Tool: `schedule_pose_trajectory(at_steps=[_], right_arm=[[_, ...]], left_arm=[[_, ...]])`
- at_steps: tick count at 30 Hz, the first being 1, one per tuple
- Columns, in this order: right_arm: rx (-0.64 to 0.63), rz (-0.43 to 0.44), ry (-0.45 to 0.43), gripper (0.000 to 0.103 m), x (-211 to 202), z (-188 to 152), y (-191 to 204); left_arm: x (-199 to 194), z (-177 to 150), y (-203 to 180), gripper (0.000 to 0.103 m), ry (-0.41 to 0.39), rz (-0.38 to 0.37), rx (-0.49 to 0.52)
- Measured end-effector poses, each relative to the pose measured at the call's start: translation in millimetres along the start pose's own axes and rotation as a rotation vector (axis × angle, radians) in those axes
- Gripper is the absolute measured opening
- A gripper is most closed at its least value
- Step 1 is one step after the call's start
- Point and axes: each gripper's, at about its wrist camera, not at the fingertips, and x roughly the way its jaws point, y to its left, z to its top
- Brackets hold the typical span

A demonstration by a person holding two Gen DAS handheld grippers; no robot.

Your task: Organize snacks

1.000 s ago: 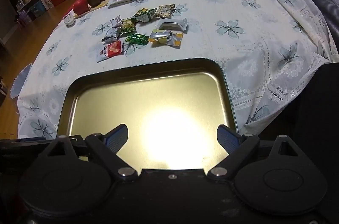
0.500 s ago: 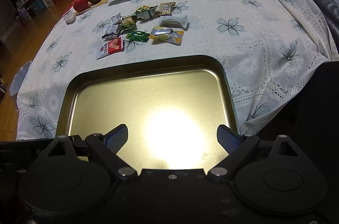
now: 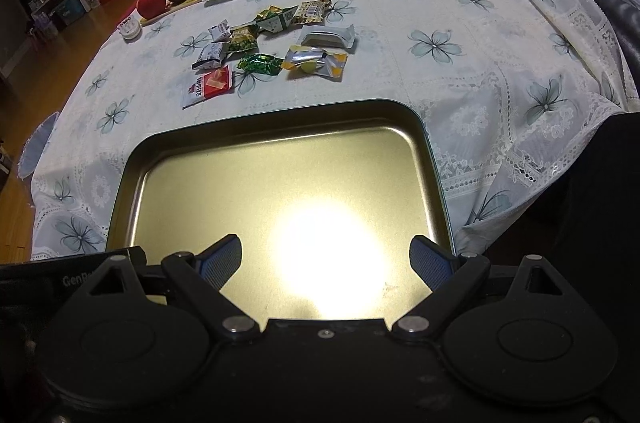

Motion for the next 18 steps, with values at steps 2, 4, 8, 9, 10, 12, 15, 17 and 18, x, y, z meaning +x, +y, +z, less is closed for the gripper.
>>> schedule_pose_trajectory(at_steps=[2,4,8,9,10,12,15,17,18], right_arm=[[0.002,0.001,0.003,0.095,0.4,-0.6,0.3],[0.001,0.001,0.004,0.094,0.6,-0.5,0.2],[0.000,-0.016,0.002,0.091,-0.1,-0.6,0.7],[-0.002,-0.022,0.003,0.091,0.0,-0.5,0.9],[-0.002,-0.026,0.004,0.090,0.2,-0.7,0.8],[0.000,-0.025,0.016,0.087,1.4,-0.2,0.3],[0.019,-0.010,0.038,0.083,4.1,-0.5,-1.8],[0.024,-0.004,0.048,0.080,5.7,-1.1,-2.7],[0.021,-0.006,0.049,0.080,6.1,-1.3,-2.7]], left_arm=[[0.0,-0.2,0.4,0.061,0.000,-0.004,-0.001],[0.8,0.1,0.5,0.061,0.006,-0.008,-0.001],[2.2,0.4,0.7,0.061,0.012,-0.006,0.002],[2.1,0.4,0.7,0.061,0.012,-0.003,0.005],[2.1,0.5,0.6,0.061,0.012,-0.002,0.007],[2.0,0.3,0.5,0.061,0.011,0.000,0.012],[2.2,-0.9,-0.5,0.061,0.014,0.004,0.022],[2.6,-1.2,-0.4,0.061,0.019,0.005,0.025],[2.8,-1.3,-0.3,0.061,0.022,0.001,0.024]])
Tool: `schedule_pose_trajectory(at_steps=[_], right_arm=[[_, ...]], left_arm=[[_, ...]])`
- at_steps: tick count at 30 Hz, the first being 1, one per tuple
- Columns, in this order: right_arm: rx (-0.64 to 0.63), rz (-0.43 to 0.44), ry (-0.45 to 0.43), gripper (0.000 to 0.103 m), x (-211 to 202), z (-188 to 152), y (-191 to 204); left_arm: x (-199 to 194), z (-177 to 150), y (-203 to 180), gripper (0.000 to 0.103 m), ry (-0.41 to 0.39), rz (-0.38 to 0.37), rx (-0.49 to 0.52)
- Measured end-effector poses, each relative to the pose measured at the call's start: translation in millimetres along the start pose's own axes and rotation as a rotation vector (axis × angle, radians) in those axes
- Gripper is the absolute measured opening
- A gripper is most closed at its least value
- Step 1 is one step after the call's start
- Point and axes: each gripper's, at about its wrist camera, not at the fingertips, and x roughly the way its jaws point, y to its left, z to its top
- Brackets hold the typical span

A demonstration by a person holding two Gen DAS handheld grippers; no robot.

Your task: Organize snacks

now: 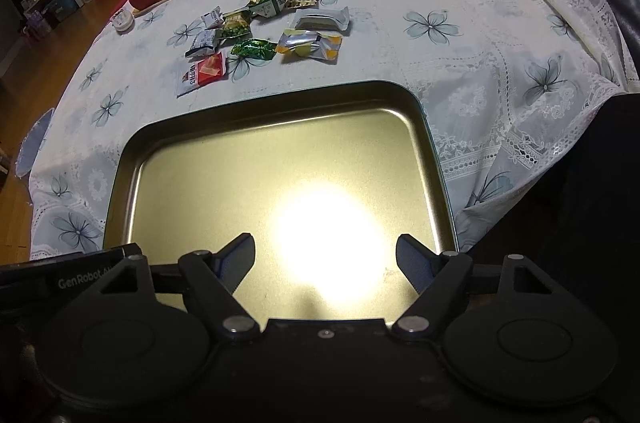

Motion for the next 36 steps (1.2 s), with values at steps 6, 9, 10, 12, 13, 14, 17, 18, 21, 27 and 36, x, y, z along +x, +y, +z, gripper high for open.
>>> schedule_pose_trajectory(at_steps=[6,9,10,12,13,14,17,18,21,27,36], right_arm=[[-0.029,0.003,-0.018,0.079,-2,-1,5],[-0.032,0.008,-0.019,0.079,-2,-1,5],[-0.031,0.007,-0.021,0.079,-2,-1,5],[-0.033,0.007,-0.021,0.079,-2,-1,6],[-0.034,0.005,-0.017,0.079,-2,-1,6],[-0.033,0.004,-0.017,0.079,-2,-1,6],[-0.030,0.010,-0.005,0.078,0,-1,6],[-0.025,0.019,0.004,0.077,1,-1,5],[-0.015,0.036,0.026,0.072,5,0,4],[-0.037,0.041,0.066,0.071,10,8,5],[-0.023,0.102,0.021,0.064,24,63,-2]], left_arm=[[1,-1,-2,0.061,0.011,-0.005,0.005],[1,-1,-2,0.061,0.016,-0.010,0.006],[1,-1,-2,0.061,0.018,-0.011,0.006],[2,-1,-2,0.061,0.026,-0.015,0.006],[3,-2,-2,0.061,0.030,-0.015,0.005],[4,-2,-2,0.061,0.034,-0.016,0.005],[5,-2,-2,0.061,0.043,-0.022,0.006],[5,-2,-2,0.061,0.045,-0.022,0.008],[6,-1,-2,0.061,0.054,-0.028,0.010],[3,8,3,0.061,0.071,-0.060,0.038],[-5,72,24,0.061,-0.056,-0.048,0.024]])
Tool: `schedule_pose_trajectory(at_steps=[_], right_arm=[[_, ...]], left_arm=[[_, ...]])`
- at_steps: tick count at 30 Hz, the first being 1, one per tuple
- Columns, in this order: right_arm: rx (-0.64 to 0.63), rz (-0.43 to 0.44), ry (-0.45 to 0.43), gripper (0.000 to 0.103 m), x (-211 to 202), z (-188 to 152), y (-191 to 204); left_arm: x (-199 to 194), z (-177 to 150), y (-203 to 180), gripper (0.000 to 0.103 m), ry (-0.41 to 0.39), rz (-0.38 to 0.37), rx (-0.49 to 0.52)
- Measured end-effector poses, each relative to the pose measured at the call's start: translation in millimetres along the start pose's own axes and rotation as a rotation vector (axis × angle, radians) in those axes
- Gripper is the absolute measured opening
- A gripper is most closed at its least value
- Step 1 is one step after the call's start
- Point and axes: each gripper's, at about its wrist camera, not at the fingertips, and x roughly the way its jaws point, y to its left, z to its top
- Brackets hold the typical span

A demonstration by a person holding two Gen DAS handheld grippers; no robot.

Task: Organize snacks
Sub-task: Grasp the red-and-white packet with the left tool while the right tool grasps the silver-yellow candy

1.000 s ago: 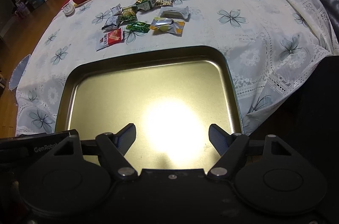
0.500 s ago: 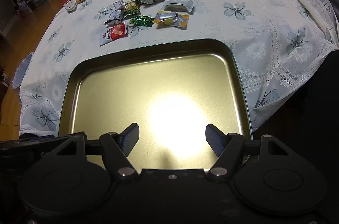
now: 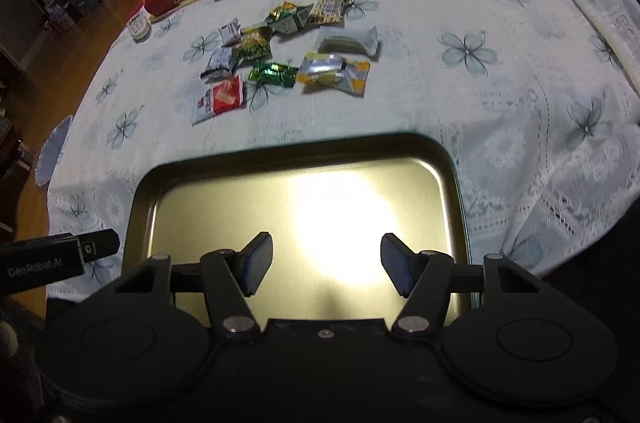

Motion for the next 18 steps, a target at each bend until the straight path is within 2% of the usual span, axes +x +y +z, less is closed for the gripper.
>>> schedule_pose_trajectory(at_steps=[4,10,14,18], right_arm=[[-0.016,0.020,-0.058,0.064,11,34,-1],[-0.033,0.021,-0.111,0.064,41,87,-4],[-0.061,0.000,-0.090,0.064,73,117,-6],[-0.108,-0.017,-0.035,0.064,106,133,-8]], left_arm=[[15,31,3,0.061,-0.040,0.001,0.003],[55,75,1,0.061,0.002,-0.043,-0.022],[89,95,-6,0.061,0.041,-0.036,0.010],[115,106,-13,0.061,0.081,-0.057,0.093]])
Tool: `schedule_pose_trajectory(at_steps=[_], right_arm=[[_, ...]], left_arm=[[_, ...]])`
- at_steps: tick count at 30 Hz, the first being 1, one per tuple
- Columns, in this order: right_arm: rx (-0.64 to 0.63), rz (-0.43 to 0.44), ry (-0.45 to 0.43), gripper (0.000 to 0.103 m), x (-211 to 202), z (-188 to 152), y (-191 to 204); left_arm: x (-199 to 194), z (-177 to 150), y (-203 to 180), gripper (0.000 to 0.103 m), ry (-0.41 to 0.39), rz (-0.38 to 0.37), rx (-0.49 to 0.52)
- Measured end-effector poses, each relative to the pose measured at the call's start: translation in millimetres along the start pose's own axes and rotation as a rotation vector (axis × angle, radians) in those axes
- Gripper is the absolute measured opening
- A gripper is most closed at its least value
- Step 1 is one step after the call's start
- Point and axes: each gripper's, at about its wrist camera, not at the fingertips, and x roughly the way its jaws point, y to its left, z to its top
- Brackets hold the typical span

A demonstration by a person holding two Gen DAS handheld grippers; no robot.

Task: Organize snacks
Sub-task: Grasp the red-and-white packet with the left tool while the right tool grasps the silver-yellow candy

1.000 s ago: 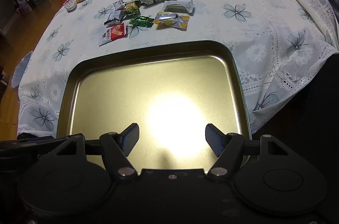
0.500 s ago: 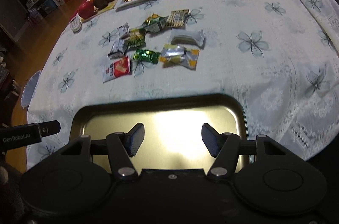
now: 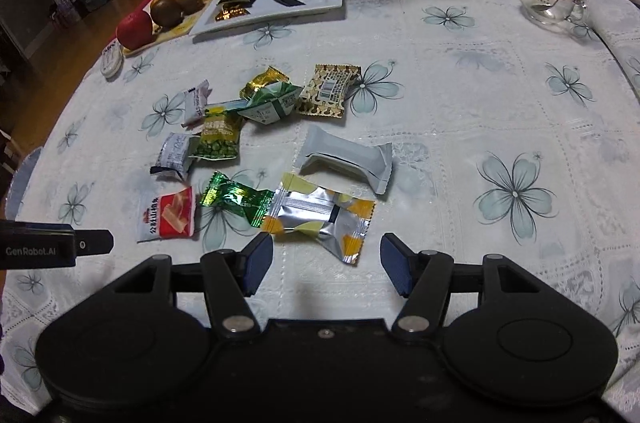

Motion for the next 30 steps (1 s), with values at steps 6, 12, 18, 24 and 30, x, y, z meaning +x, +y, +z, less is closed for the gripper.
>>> schedule_pose_trajectory(at_steps=[6,12,18,24,30], right_arm=[[-0.075,0.007,0.043,0.064,27,4,-2],[-0.155,0.018,0.051,0.064,46,4,2],[-0.266,0.015,0.016,0.064,60,11,15],[-0.293,0.005,-0.018,0.051,64,12,22],[-0.249,0.023,-0.001,0.042,57,9,15]], left_arm=[[28,2,-17,0.061,0.030,-0.015,0.242],[44,6,-16,0.065,0.034,-0.010,0.301],[50,16,-3,0.064,0.051,-0.093,0.205],[50,19,-7,0.063,0.032,-0.113,0.218],[38,22,-14,0.062,-0.037,-0.091,0.292]])
